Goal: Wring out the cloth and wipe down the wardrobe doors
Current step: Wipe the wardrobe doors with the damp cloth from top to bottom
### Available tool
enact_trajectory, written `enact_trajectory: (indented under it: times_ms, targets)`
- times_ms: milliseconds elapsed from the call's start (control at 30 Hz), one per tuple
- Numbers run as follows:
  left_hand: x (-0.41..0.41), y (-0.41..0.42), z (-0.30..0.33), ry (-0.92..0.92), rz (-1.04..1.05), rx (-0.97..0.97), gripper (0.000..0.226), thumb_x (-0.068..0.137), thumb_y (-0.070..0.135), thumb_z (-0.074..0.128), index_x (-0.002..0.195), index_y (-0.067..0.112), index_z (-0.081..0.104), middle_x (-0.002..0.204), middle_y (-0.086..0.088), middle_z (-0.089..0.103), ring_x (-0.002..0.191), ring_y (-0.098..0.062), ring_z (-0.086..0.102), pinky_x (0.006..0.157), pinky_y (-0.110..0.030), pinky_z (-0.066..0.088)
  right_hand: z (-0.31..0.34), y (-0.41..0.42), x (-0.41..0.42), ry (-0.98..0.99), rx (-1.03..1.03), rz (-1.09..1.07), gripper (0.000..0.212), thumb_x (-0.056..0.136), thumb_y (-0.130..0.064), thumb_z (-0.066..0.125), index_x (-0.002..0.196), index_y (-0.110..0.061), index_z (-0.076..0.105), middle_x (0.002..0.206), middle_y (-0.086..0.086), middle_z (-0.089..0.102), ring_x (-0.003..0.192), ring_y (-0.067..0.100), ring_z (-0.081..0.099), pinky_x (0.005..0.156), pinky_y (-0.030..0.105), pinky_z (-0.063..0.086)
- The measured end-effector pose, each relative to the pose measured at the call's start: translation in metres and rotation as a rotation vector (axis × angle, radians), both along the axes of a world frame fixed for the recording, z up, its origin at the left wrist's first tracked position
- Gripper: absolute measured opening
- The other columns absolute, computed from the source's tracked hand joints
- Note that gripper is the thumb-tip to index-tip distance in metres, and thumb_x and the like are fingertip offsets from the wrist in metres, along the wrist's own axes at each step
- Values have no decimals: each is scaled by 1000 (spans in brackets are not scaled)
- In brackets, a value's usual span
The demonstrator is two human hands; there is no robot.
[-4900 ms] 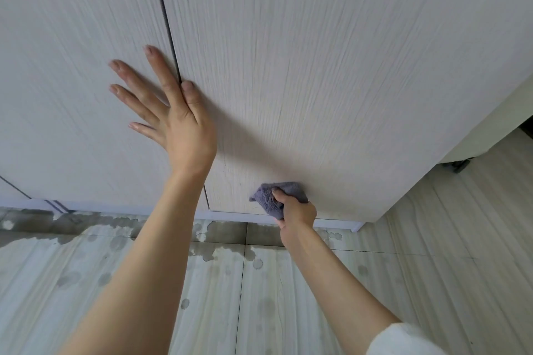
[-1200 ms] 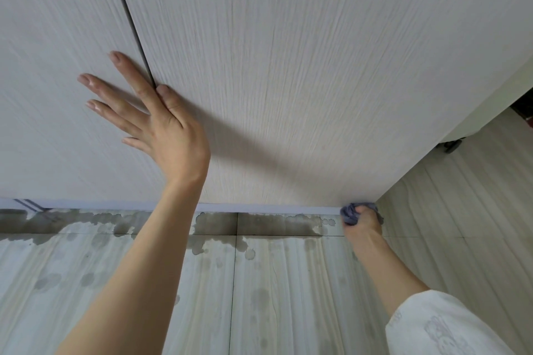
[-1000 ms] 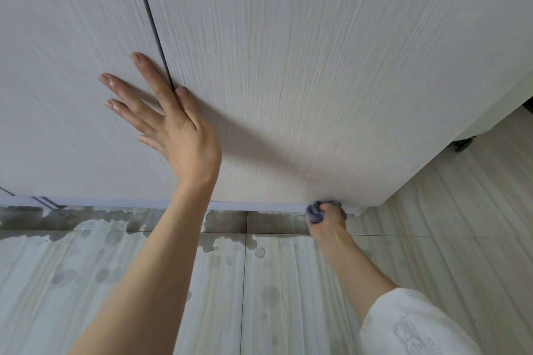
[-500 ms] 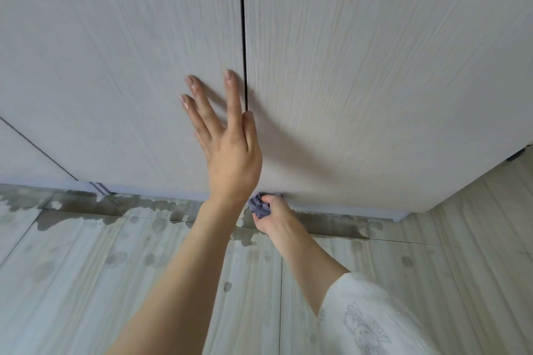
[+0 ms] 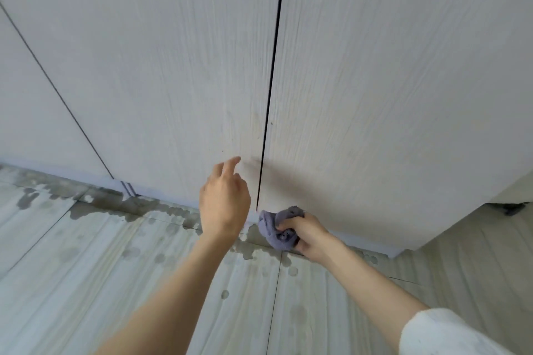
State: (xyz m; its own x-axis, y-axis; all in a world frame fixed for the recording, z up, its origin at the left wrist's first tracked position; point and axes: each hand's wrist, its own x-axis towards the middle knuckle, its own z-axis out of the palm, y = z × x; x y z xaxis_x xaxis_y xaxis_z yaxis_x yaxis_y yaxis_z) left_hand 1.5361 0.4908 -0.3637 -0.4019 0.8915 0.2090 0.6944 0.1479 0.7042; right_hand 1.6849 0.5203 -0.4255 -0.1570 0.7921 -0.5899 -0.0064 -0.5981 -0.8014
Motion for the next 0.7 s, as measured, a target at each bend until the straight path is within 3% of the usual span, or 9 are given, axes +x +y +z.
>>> enact_trajectory:
  times_ms: [100, 133, 200, 267, 400, 500, 533, 600, 700]
  targets:
    - [-8, -2, 19, -275, 4, -226, 36, 99, 19, 36, 133, 14, 47, 114, -6, 61, 104, -24, 55, 88, -36, 44, 35, -10, 7, 28, 45, 45, 15, 81, 5, 63, 78, -10, 61, 74, 4, 63, 66, 14, 60, 55, 25, 48]
    - [-8, -7, 26, -395, -14, -282, 36, 99, 21, 37, 133, 12, 47, 112, -5, 61, 103, -23, 55, 87, -36, 44, 45, -13, 6, -10, 71, 60, 12, 81, -1, 68, 89, -8, 64, 82, 6, 66, 74, 16, 62, 60, 27, 49]
    - [-6, -13, 32, -505, -48, -353, 38, 99, 27, 37, 133, 13, 47, 123, -6, 57, 109, -23, 55, 86, -36, 45, 56, -15, 4, -94, 127, 57, 24, 80, -11, 72, 102, -7, 65, 95, 8, 68, 84, 18, 63, 67, 27, 49]
    - [-9, -18, 41, -534, -114, -423, 40, 99, 37, 37, 132, 17, 46, 125, -3, 52, 109, -22, 54, 80, -34, 47, 68, -17, 2, -103, 204, 19, 24, 79, -13, 72, 102, -7, 66, 96, 9, 70, 87, 20, 64, 70, 27, 49]
    - [-20, -24, 60, -726, -338, -598, 44, 95, 50, 41, 123, 17, 53, 121, 0, 56, 107, -22, 58, 87, -37, 52, 94, -28, 1, 90, 263, -34, 11, 81, 2, 65, 91, -3, 66, 81, 11, 69, 77, 22, 65, 67, 31, 52]
    - [-15, -19, 71, -894, -457, -513, 24, 96, 27, 51, 105, 8, 62, 98, -9, 63, 87, -17, 61, 84, -33, 52, 107, -35, -6, -31, 420, 1, 25, 80, 3, 64, 99, -12, 56, 91, 4, 61, 89, 23, 61, 81, 38, 53]
    - [-13, -18, 74, -923, -462, -478, 22, 95, 18, 55, 110, 5, 60, 102, -11, 62, 90, -18, 61, 85, -32, 51, 111, -36, -8, -140, 499, 20, 31, 80, 2, 64, 104, -15, 53, 94, -1, 57, 92, 21, 58, 83, 37, 52]
    - [-13, -17, 79, -974, -461, -458, 40, 90, 3, 58, 129, 1, 49, 117, -14, 59, 103, -22, 58, 88, -32, 49, 116, -40, -12, -346, 626, 55, 32, 81, -2, 63, 105, -20, 54, 95, -7, 55, 93, 17, 56, 78, 29, 49]
    - [-19, -19, 82, -869, -509, -421, 35, 88, -10, 53, 123, -2, 53, 105, -9, 63, 102, -23, 57, 79, -26, 53, 123, -45, -15, -310, 547, 69, 19, 82, -3, 62, 97, -15, 64, 95, 4, 67, 97, 26, 63, 82, 35, 54]
